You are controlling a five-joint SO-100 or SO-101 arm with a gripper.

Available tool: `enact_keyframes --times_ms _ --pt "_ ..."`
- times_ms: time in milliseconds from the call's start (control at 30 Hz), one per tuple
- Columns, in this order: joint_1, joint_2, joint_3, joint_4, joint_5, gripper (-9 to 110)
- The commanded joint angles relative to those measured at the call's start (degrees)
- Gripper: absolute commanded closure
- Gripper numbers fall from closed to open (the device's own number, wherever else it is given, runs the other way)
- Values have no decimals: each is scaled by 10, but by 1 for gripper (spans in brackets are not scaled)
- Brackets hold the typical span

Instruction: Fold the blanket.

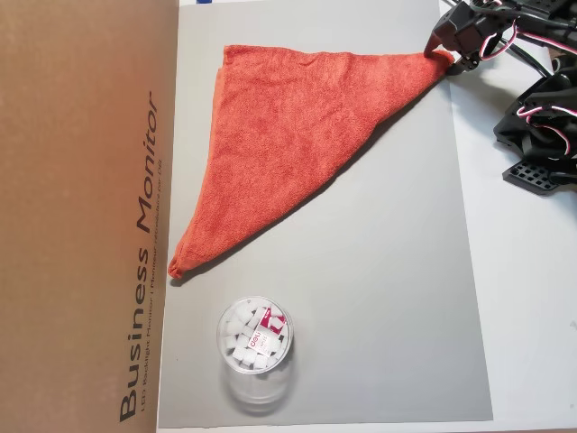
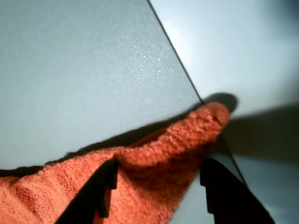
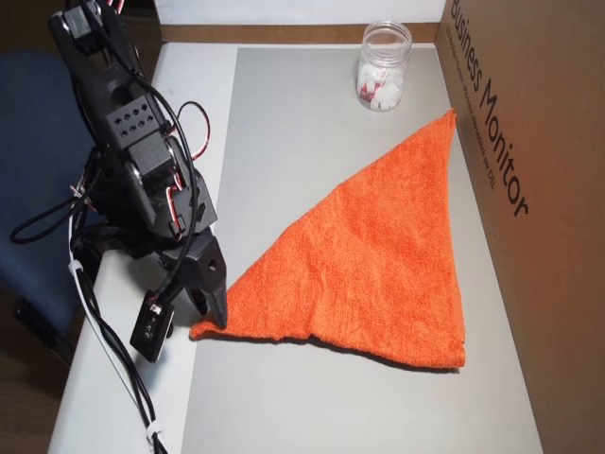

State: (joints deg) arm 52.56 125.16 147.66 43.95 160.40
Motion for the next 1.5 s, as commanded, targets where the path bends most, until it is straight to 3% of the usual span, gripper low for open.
enact_keyframes --times_ms 0,933,1467 --pt "0 -7 -4 -17 2 84" --pt "-1 -30 29 -25 -32 90" --pt "0 -23 43 -19 -32 102"
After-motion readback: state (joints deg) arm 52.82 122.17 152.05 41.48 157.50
